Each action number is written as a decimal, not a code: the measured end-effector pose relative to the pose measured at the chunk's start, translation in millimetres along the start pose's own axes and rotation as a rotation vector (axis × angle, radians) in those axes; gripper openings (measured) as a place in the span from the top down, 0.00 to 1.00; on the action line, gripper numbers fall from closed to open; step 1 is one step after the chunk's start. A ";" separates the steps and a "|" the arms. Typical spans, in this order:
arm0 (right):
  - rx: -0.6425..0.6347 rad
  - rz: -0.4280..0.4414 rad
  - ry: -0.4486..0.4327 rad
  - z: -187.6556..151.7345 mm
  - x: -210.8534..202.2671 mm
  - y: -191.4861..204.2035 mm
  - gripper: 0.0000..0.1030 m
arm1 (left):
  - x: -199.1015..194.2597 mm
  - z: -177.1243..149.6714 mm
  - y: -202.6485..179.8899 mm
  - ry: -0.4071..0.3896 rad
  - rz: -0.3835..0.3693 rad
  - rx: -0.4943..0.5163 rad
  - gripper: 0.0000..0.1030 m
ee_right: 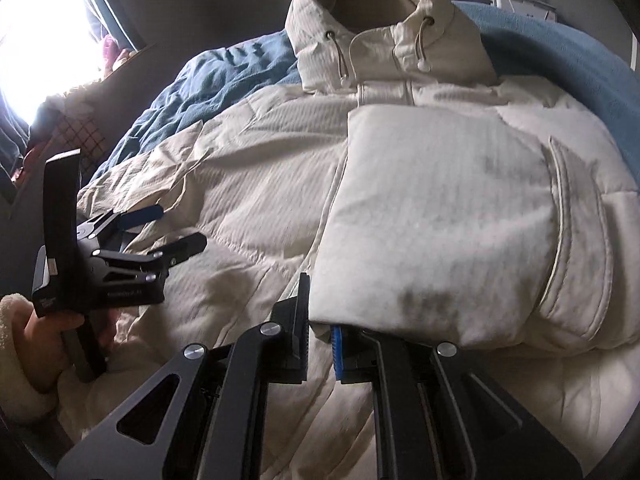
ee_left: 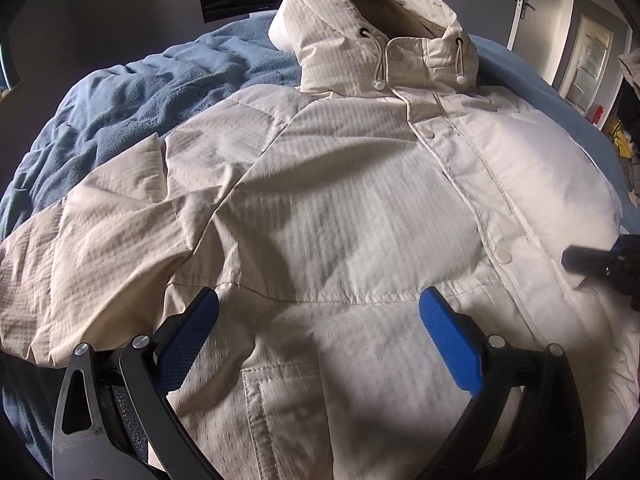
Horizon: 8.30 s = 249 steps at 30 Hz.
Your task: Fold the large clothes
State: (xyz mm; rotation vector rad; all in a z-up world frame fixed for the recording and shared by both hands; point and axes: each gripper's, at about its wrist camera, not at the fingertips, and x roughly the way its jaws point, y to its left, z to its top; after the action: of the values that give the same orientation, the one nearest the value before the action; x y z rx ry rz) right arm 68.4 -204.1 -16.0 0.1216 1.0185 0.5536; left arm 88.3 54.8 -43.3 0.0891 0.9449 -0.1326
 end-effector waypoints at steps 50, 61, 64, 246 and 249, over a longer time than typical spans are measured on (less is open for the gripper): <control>0.428 -0.247 -0.265 -20.6 -113.3 -189.2 0.50 | -71.7 46.0 -142.5 -0.217 -0.131 0.291 0.88; 0.327 -0.259 -0.254 -18.4 -109.2 -163.1 0.50 | -69.3 11.2 -43.7 -0.057 -0.138 0.010 0.90; 0.318 -0.258 -0.250 -20.8 -109.1 -162.8 0.50 | -53.0 -5.1 -36.5 0.035 -0.143 -0.039 0.89; -0.422 -0.174 -0.212 -25.1 -57.1 83.1 0.07 | -106.6 -2.5 83.1 -0.131 0.025 -0.263 0.11; -0.542 -0.209 -0.189 -19.4 -44.2 112.2 0.07 | -98.8 -4.0 95.1 -0.124 0.022 -0.306 0.11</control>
State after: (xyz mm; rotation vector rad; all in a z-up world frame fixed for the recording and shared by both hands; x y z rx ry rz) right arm -8.2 -132.7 46.8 -0.4022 0.6603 0.5962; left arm 42.4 156.7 36.3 -0.1890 0.8309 0.0278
